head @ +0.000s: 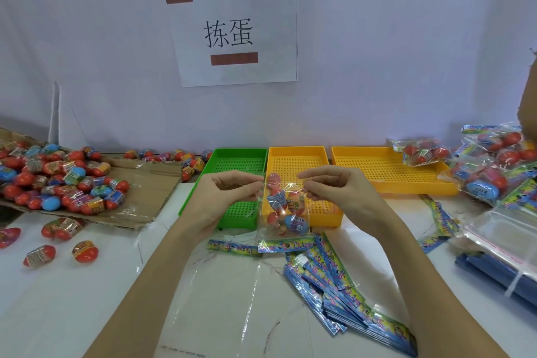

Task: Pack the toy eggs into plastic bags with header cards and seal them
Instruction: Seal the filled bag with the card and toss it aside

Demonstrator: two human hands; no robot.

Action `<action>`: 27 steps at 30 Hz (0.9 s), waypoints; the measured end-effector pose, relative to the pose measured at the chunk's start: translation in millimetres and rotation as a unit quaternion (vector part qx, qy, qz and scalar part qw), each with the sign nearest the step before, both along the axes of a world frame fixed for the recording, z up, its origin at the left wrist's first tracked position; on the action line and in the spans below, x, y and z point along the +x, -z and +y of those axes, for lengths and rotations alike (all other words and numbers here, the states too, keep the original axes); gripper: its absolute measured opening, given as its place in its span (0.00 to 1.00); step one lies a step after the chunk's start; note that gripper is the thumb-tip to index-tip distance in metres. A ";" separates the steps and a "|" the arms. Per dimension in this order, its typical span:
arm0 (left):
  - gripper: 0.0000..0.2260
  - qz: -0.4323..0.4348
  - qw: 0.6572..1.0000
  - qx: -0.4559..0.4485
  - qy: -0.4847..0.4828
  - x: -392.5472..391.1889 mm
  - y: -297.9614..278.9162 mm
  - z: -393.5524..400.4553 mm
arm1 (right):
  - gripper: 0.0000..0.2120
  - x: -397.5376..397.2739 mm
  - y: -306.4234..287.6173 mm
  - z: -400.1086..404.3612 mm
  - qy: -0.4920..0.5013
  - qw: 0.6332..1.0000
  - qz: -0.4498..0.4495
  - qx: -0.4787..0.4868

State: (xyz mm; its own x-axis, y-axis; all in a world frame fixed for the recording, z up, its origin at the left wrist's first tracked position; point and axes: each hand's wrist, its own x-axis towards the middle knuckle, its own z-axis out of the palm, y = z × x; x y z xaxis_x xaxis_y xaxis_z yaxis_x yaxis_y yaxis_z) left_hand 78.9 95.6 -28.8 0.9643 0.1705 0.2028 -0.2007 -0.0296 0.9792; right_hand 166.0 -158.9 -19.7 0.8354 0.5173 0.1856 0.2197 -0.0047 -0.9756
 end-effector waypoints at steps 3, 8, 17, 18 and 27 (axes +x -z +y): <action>0.09 -0.015 1.000 0.019 -0.006 0.0 0.6 1.6 | 0.07 0.0 0.2 -1.0 -0.005 1.000 -0.004 -0.002; 0.09 -0.042 0.996 0.081 -0.004 -0.4 2.5 4.5 | 0.09 -0.1 0.4 -0.9 0.003 0.999 -0.021 -0.028; 0.11 -0.077 0.983 0.167 0.000 -2.2 1.4 6.6 | 0.09 -3.7 -4.5 -2.0 0.025 0.997 -0.037 -0.056; 0.12 -0.073 0.983 0.169 -0.005 -2.3 1.8 7.7 | 0.09 -4.1 -5.4 -1.9 0.027 0.997 -0.038 -0.059; 0.07 -0.051 0.989 0.137 -0.021 -0.5 2.8 1.6 | 0.14 -6.1 -8.8 1.7 0.011 0.996 -0.061 -0.060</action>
